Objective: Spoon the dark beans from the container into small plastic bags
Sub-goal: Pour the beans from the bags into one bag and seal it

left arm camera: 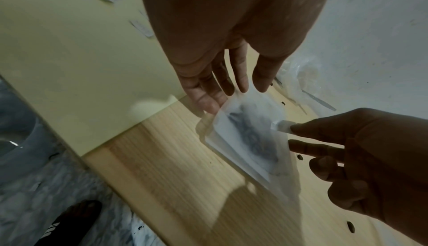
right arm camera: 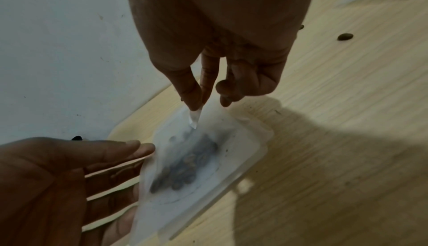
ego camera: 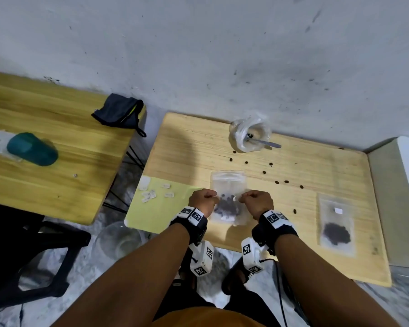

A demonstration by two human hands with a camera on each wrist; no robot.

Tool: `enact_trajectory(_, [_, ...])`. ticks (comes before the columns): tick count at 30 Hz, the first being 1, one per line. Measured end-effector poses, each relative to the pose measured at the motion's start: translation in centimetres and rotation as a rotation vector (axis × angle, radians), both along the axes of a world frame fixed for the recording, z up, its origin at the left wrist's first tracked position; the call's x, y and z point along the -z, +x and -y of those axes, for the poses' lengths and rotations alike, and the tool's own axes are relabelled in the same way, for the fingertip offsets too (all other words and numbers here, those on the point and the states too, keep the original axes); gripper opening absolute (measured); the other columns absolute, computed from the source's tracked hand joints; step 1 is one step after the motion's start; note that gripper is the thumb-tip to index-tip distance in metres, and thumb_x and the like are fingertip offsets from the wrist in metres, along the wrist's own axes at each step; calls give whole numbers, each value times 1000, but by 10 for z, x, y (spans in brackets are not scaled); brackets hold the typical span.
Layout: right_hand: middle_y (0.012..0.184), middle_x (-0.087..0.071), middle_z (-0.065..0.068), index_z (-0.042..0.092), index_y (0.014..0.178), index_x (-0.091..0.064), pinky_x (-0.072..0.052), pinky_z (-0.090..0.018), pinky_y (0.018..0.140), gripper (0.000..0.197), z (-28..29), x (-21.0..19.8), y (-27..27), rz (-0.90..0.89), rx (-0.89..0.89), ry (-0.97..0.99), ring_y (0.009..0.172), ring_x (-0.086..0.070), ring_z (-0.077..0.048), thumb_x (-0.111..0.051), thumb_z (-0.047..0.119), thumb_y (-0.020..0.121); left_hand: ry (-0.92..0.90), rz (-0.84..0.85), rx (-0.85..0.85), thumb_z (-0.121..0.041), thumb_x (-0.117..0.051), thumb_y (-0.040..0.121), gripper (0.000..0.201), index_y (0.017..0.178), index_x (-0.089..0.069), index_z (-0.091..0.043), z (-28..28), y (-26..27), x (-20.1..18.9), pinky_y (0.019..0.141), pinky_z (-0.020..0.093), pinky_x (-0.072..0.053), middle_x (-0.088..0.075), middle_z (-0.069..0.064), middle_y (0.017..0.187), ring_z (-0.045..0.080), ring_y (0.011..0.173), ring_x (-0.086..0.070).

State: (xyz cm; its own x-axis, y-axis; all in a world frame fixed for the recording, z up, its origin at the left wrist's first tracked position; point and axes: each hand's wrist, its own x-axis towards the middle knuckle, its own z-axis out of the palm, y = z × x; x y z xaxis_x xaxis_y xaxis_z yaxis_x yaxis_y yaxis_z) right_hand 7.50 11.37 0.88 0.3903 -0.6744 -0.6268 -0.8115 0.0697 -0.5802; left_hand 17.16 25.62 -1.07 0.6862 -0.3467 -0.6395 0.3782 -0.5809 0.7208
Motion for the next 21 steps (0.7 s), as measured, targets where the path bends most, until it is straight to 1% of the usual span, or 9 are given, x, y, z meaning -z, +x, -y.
enact_trajectory(2, [81, -69, -2, 22, 74, -73, -52, -31, 66, 7, 1, 1, -1, 10, 5, -9, 77, -63, -24, -74, 18, 79, 1, 16, -10, -14, -70, 78, 23, 100, -73, -16, 1, 0, 0, 90, 40, -55, -71, 5, 106, 24, 99, -65])
enact_trajectory(4, [80, -68, -1, 23, 73, -73, -54, -32, 68, 9, 1, 3, -1, 22, 4, -22, 77, -63, -23, -75, 17, 79, 11, 43, -19, -13, -69, 79, 22, 100, -74, -15, 3, 0, 1, 94, 33, -52, -71, 4, 107, 22, 101, -65])
enact_trajectory(7, [80, -68, -1, 25, 71, -71, -55, -33, 69, 11, 1, 4, -1, 30, 11, -3, 79, -64, -23, -75, 17, 78, 31, 92, -21, -12, -68, 80, 20, 98, -75, -13, 2, 0, 1, 92, 23, -49, -72, 4, 105, 20, 100, -65])
enact_trajectory(9, [81, -68, -2, 24, 71, -72, -52, -32, 65, 10, 2, 5, -2, 39, 36, 28, 77, -63, -23, -76, 19, 78, 29, 100, -17, -11, -68, 80, 17, 94, -75, -14, 1, 0, 2, 92, 27, -51, -73, 4, 101, 20, 97, -66])
enact_trajectory(11, [79, -66, -4, 18, 79, -75, -44, -27, 56, 1, 2, 4, -3, 49, 82, 82, 67, -57, -21, -75, 19, 79, 15, 91, -30, -10, -69, 79, 14, 89, -76, -16, -1, -1, 1, 90, 33, -54, -74, 4, 96, 21, 93, -68])
enact_trajectory(12, [77, -64, -4, 14, 83, -76, -39, -25, 51, 6, 2, 3, -3, 53, 99, 108, 62, -52, -20, -75, 18, 80, -1, 90, -43, -8, -69, 78, 14, 87, -76, -16, -1, -1, 1, 88, 34, -55, -74, 5, 94, 21, 91, -68])
enact_trajectory(15, [74, -62, -3, 11, 87, -76, -29, -20, 44, 8, 2, -3, -1, 89, 125, 154, 57, -44, -18, -72, 15, 81, -87, 113, -78, -3, -71, 76, 13, 80, -75, -14, -1, 0, -3, 76, 24, -54, -73, 5, 88, 19, 84, -67])
enact_trajectory(17, [71, -59, -3, 13, 84, -75, -26, -20, 47, 4, 3, -10, 2, 138, 151, 184, 56, -39, -19, -72, 15, 81, -152, 116, -94, -2, -72, 75, 12, 81, -73, -12, 1, 3, -9, 64, 14, -48, -70, 4, 83, 17, 78, -64])
enact_trajectory(21, [67, -56, 2, 20, 78, -69, -28, -23, 55, 6, 5, -31, 14, 234, 135, 217, 60, -40, -18, -73, 15, 80, -267, 110, -88, -1, -69, 79, 12, 89, -71, -6, 9, 12, -31, 46, 10, -41, -63, 4, 75, 11, 58, -53])
